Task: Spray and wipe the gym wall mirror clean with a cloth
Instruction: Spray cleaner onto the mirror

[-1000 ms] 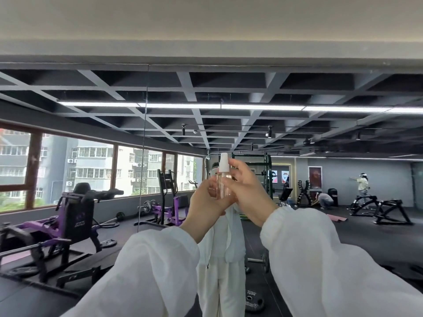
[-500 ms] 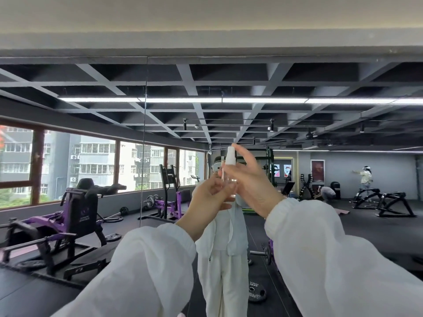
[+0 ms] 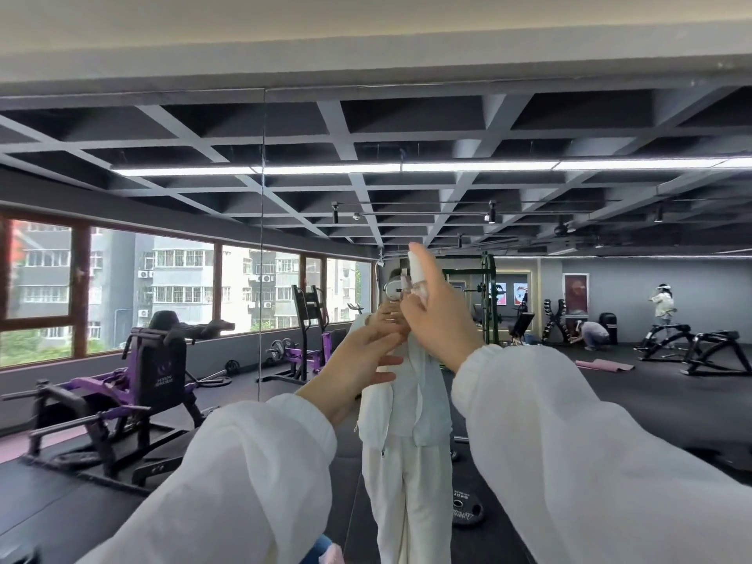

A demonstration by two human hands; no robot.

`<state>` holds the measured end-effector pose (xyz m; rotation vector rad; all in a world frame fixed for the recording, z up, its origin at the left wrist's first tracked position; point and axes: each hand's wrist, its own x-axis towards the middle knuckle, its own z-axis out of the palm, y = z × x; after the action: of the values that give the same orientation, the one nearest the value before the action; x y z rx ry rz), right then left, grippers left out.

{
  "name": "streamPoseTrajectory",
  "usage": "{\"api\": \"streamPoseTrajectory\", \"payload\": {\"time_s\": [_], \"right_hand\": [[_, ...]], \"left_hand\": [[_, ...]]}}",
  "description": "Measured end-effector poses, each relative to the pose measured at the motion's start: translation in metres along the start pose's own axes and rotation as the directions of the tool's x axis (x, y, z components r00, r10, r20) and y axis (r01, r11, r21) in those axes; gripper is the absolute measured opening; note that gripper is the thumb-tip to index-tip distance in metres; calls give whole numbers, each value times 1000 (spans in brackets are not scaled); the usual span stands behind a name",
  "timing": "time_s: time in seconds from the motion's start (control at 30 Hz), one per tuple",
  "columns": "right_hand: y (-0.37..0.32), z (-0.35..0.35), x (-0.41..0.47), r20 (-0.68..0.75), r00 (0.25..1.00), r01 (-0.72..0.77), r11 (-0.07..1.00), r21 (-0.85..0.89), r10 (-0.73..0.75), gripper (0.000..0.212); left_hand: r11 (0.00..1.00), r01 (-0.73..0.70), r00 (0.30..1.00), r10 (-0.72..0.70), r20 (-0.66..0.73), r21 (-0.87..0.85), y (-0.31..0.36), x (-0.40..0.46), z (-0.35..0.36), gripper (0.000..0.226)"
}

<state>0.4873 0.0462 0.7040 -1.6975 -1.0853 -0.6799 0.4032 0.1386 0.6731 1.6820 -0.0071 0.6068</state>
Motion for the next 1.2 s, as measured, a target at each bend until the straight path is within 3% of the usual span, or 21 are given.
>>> {"api": "streamPoseTrajectory", "payload": {"time_s": [0.27, 0.47, 0.77, 0.87, 1.0, 1.2], "right_hand": [[-6, -5, 12, 5, 998, 64, 975, -213, -65, 72], [1, -23, 50, -142, 990, -37, 939, -342, -13, 69], [52, -33, 62, -111, 993, -22, 856, -516, -42, 64], [74, -41, 73, -88, 996, -33, 847, -531, -16, 73], [114, -59, 95, -64, 993, 52, 852, -521, -100, 70], [186, -110, 134, -71, 974, 159, 871, -465, -215, 57]], "left_hand": [[991, -32, 972, 61, -225, 130, 1, -3, -25, 12], [974, -53, 953, 115, -279, 219, 1, -6, -45, 14], [927, -35, 938, 160, -309, 374, -11, 19, -38, 16], [852, -36, 926, 226, -304, 522, -16, 38, -20, 16], [743, -15, 904, 296, -308, 669, -18, 72, 15, 23], [450, 67, 818, 487, -307, 890, -21, 123, 87, 31]]}}
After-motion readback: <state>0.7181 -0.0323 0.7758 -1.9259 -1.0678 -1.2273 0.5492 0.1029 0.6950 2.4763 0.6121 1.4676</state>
